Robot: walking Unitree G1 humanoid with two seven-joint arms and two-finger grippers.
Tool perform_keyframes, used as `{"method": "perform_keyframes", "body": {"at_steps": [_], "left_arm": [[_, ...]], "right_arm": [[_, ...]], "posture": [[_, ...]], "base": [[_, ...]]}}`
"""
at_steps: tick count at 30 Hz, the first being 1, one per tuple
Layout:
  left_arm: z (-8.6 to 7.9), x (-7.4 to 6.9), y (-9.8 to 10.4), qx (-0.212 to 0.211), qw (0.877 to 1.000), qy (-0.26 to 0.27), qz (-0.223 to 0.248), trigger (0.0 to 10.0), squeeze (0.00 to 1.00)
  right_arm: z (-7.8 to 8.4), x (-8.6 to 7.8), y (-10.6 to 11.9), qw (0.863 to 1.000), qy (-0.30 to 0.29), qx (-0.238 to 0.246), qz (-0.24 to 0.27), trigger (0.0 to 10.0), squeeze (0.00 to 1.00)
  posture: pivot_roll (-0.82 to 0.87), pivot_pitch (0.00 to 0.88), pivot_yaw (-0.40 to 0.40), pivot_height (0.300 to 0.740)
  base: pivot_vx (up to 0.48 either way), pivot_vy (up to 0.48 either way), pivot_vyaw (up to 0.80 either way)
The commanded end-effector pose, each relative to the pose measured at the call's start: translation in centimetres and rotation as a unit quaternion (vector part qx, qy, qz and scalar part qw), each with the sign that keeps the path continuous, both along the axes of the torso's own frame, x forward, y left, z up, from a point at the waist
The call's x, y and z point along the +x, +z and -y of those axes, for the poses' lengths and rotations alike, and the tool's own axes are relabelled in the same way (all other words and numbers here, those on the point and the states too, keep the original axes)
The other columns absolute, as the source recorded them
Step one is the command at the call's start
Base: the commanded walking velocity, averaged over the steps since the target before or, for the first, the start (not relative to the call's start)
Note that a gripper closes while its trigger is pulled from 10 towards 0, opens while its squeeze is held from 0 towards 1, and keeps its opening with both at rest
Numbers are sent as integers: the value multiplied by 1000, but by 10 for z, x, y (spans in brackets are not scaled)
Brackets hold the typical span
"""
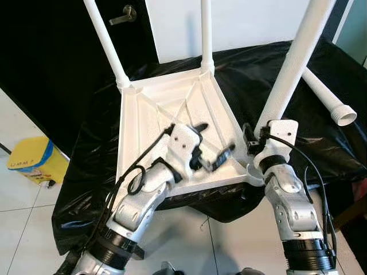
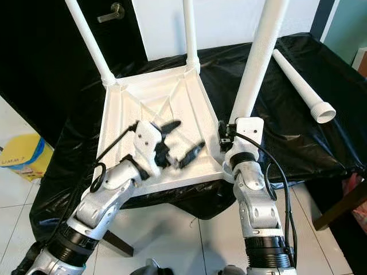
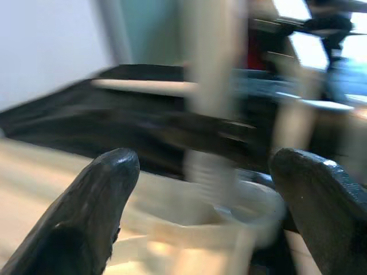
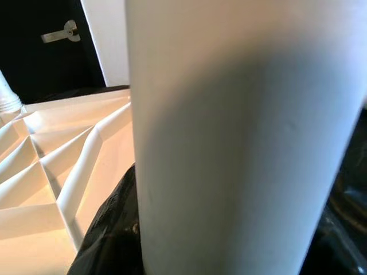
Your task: Building children table
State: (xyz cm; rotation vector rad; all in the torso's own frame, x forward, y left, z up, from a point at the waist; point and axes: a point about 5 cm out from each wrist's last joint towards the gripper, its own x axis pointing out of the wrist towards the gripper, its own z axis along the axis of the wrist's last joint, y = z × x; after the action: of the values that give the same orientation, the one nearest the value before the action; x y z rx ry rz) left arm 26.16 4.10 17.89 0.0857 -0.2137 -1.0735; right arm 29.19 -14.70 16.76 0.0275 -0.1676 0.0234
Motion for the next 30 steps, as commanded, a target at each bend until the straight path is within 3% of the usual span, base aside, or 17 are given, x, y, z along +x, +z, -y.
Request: {"method": "perform_keyframes", "body": {"at_steps": [1,12,30], "left_arm": [[0,-7,-4,12,999,-36,-13,10000,0],[-3,-18,-12,26,997,-62,-39,10000,0],[-5,-18,-9,20,996,-66,-48,10000,0]], "right_arm": [[-3,-4,3,1000,5,3,11,10000,0],[-3,-20,-6,999,21,-31,3,10000,0],[-6,-25,-22,997,41,-61,-16,10000,0]], "posture": [[-142,32,81,740],[-146,40,73,740],[-145,38,67,740]], "base": [[0,0,0],[0,0,0],[0,0,0]]}}
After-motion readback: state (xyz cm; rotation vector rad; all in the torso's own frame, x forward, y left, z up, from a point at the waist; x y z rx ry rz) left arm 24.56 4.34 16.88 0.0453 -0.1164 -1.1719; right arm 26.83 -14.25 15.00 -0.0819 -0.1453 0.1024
